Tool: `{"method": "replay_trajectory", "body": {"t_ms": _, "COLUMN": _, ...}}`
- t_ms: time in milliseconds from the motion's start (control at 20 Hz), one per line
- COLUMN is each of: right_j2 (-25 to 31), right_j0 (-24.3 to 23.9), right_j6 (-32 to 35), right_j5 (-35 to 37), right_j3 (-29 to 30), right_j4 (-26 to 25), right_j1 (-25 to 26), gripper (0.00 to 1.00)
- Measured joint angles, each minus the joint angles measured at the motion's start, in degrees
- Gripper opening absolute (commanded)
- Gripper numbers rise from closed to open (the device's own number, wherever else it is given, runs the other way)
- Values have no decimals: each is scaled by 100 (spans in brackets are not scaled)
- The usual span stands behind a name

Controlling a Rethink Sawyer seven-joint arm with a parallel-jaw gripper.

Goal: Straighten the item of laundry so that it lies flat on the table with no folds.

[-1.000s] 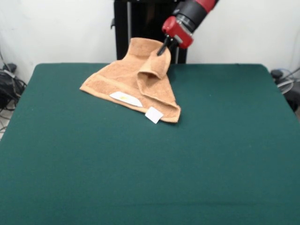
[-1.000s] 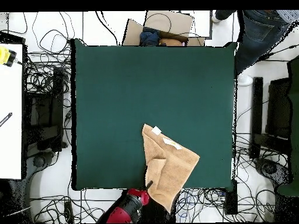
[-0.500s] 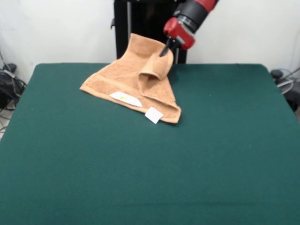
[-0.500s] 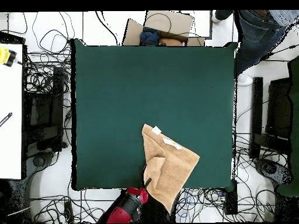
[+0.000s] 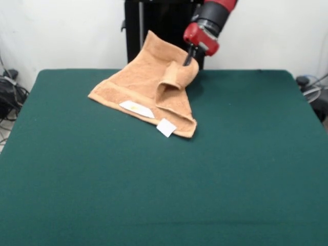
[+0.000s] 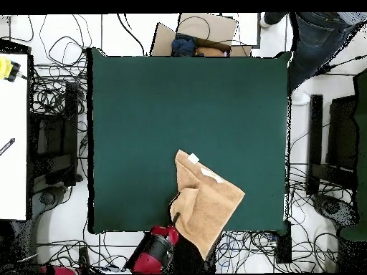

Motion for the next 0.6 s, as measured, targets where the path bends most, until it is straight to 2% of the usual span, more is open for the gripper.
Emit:
{"method": "replay_trajectory", "body": {"t_ms": 350, "right_j2": 101, "right_j0": -362, "right_j6": 150, "right_j5": -617, "right_j3": -189, "right_j4": -442, "right_j1": 125, "gripper": 0}}
{"method": "replay_trajectory", "body": {"t_ms": 600, "right_j2": 105, "right_j0": -646, "right_j6": 331, "right_j5": -1479, "right_j3": -508, "right_j4": -634, "right_j1": 404, "gripper": 0}}
